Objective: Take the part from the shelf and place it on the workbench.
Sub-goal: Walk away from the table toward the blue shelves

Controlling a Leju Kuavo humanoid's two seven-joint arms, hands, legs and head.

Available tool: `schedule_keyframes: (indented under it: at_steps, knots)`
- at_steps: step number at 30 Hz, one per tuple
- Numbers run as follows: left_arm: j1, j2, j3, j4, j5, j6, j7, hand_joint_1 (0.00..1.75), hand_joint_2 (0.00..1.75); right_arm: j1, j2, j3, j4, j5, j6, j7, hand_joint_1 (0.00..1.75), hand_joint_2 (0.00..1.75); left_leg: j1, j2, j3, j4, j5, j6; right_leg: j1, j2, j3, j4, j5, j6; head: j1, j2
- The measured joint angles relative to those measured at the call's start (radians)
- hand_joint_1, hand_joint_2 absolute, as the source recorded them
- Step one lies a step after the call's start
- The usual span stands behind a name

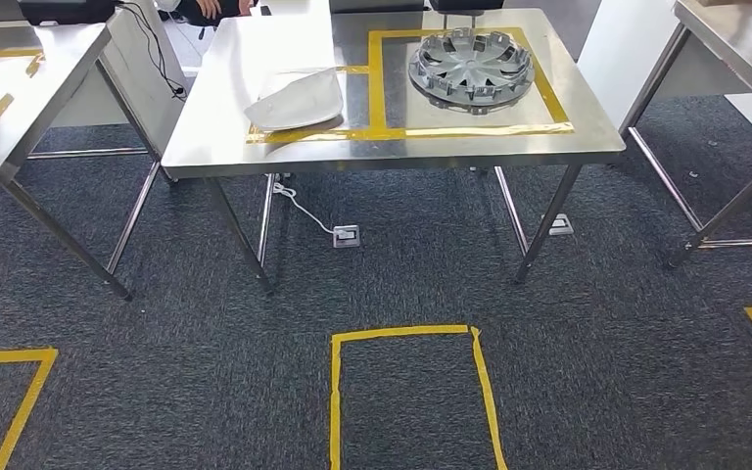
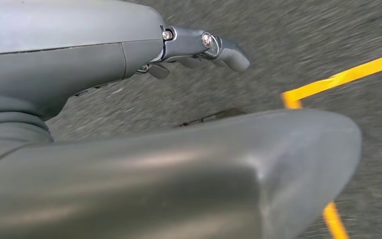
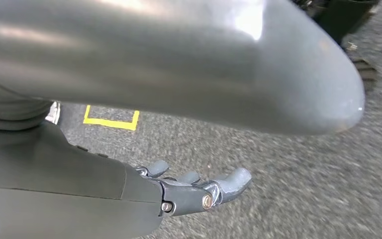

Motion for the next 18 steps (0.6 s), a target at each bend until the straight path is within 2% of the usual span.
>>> schedule_keyframes:
  at_steps: [1,2,3,4,5,7,8,9,11,12,13,14,15,16,17,18]
  knots:
    - [-0.001,0.0,0.003,0.002,0.001,-0.002,0.013,0.0,0.0,0.0,0.001,0.0,0.0,0.003,0.002,-0.001,0.0,0.0,0.001,0.0,0.051,-0.055,0.021,0.002,0.0,0.0,-0.015,0.006,0.009,0.004,0.0,0.0]
    - [-0.002,0.0,0.006,0.003,0.002,-0.002,0.025,0.0,0.0,-0.001,0.002,0.001,0.0,0.005,0.005,-0.002,0.0,0.0,0.0,0.0,0.113,-0.134,0.017,0.006,0.001,0.0,-0.026,0.012,0.017,0.008,-0.001,0.0]
    - [-0.004,-0.001,0.009,0.004,0.001,-0.001,0.037,0.0,0.0,-0.001,0.003,0.002,0.0,0.006,0.008,-0.003,0.0,0.0,-0.002,0.0,0.165,-0.207,-0.003,0.013,0.002,0.0,-0.034,0.018,0.024,0.013,-0.001,0.0]
    - [-0.006,-0.001,0.01,0.005,0.001,0.0,0.047,0.0,0.0,-0.002,0.003,0.002,0.0,0.006,0.012,-0.002,0.0,0.0,-0.004,0.0,0.201,-0.263,-0.028,0.02,0.003,0.0,-0.037,0.023,0.03,0.019,-0.001,0.0]
    - [-0.008,-0.002,0.012,0.006,0.001,-0.001,0.057,0.0,0.0,-0.003,0.004,0.002,0.0,0.007,0.017,0.0,0.0,0.0,-0.007,0.0,0.216,-0.293,-0.043,0.029,0.003,-0.001,-0.039,0.024,0.036,0.025,-0.001,0.0]
    - [-0.009,-0.003,0.017,0.01,0.013,-0.014,0.082,0.0,0.0,-0.005,0.005,0.004,0.0,0.012,0.033,0.011,0.0,0.0,-0.008,0.003,0.208,-0.298,-0.036,0.047,-0.001,0.0,-0.043,0.028,0.042,0.039,0.0,0.0]
    - [-0.009,-0.003,0.021,0.012,0.022,-0.024,0.096,0.0,0.44,-0.005,0.006,0.005,0.0,0.016,0.041,0.019,0.0,0.0,-0.007,0.005,0.202,-0.299,-0.028,0.056,-0.003,0.002,-0.051,0.045,0.028,0.044,0.001,0.0]
    - [-0.009,-0.003,0.027,0.013,0.03,-0.033,0.107,0.0,0.87,-0.004,0.007,0.007,0.0,0.02,0.049,0.03,0.0,0.0,-0.006,0.007,0.194,-0.3,-0.019,0.064,-0.005,0.004,-0.066,0.082,-0.001,0.05,0.003,0.0]
    - [-0.008,-0.004,0.035,0.014,0.037,-0.045,0.116,0.0,1.75,-0.004,0.009,0.01,0.0,0.023,0.059,0.05,0.0,0.0,-0.007,0.008,0.173,-0.297,-0.003,0.071,-0.007,0.007,-0.115,0.21,-0.086,0.058,0.006,0.0]
    - [-0.008,-0.005,0.038,0.015,0.039,-0.049,0.117,0.0,1.75,-0.004,0.011,0.01,0.0,0.023,0.062,0.062,0.0,0.0,-0.008,0.008,0.161,-0.295,0.003,0.071,-0.007,0.007,-0.135,0.272,-0.118,0.061,0.006,0.0]
    - [-0.007,-0.006,0.041,0.015,0.041,-0.052,0.117,0.0,1.75,-0.003,0.012,0.01,0.0,0.023,0.066,0.073,0.0,0.0,-0.008,0.008,0.151,-0.291,0.008,0.07,-0.007,0.008,-0.14,0.306,-0.132,0.062,0.006,0.0]
    - [-0.007,-0.006,0.043,0.015,0.044,-0.053,0.117,0.0,1.75,-0.002,0.014,0.01,0.0,0.022,0.068,0.083,0.0,0.0,-0.008,0.008,0.142,-0.287,0.012,0.068,-0.007,0.008,-0.125,0.301,-0.127,0.061,0.007,0.0]
    - [-0.007,-0.007,0.045,0.016,0.047,-0.054,0.116,0.0,1.75,-0.002,0.015,0.01,0.0,0.022,0.071,0.094,0.0,0.44,-0.008,0.008,0.136,-0.282,0.015,0.066,-0.007,0.008,-0.088,0.256,-0.107,0.059,0.007,0.0]
    - [-0.007,-0.008,0.049,0.016,0.052,-0.056,0.116,0.0,1.75,-0.002,0.016,0.01,0.0,0.021,0.074,0.104,0.0,0.87,-0.008,0.008,0.131,-0.276,0.016,0.064,-0.007,0.008,-0.038,0.183,-0.082,0.056,0.007,0.0]
    - [-0.008,-0.008,0.053,0.016,0.057,-0.057,0.115,0.0,1.75,-0.003,0.017,0.01,0.0,0.02,0.075,0.115,0.0,1.31,-0.01,0.008,0.127,-0.271,0.017,0.06,-0.005,0.008,0.005,0.115,-0.065,0.051,0.007,0.0]
    - [-0.009,-0.009,0.058,0.016,0.06,-0.058,0.115,0.0,1.75,-0.003,0.018,0.01,0.0,0.019,0.076,0.126,0.0,1.75,-0.011,0.008,0.124,-0.268,0.018,0.056,-0.003,0.008,0.035,0.063,-0.055,0.045,0.007,0.0]
